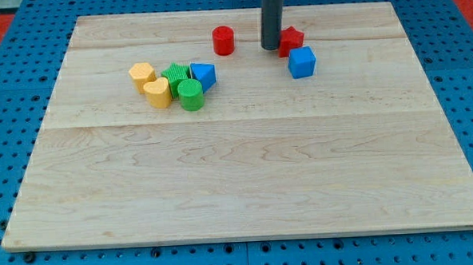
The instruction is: Move the blue triangle to the center
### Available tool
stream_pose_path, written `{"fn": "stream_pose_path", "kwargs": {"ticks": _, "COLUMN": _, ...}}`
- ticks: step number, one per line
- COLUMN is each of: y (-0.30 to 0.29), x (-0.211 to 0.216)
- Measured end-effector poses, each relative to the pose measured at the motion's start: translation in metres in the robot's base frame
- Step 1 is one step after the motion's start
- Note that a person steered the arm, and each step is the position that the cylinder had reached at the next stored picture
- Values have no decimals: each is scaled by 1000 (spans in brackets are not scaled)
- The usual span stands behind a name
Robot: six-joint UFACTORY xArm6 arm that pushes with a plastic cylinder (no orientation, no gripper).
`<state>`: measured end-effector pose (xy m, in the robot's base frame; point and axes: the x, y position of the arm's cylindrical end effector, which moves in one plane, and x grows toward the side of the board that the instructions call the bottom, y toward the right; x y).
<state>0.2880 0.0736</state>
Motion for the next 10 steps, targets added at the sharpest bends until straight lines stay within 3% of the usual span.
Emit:
{"fn": "stream_pose_path", "kwargs": {"ticks": 1, "y": 18, "x": 0}}
{"fn": "stream_pose_path", "kwargs": {"ticks": 3, "y": -78, "x": 5}}
{"fn": "stream_pose_path", "kwargs": {"ticks": 5, "y": -141, "x": 49}}
{"fn": "stream_pose_path", "kwargs": {"ticks": 7, "y": -139, "x": 66}}
{"fn": "stream_pose_path", "kwargs": {"ticks": 9, "y": -77, "x": 82}}
{"fn": "stream_pose_path", "kwargs": {"ticks": 10, "y": -112, "x": 82}}
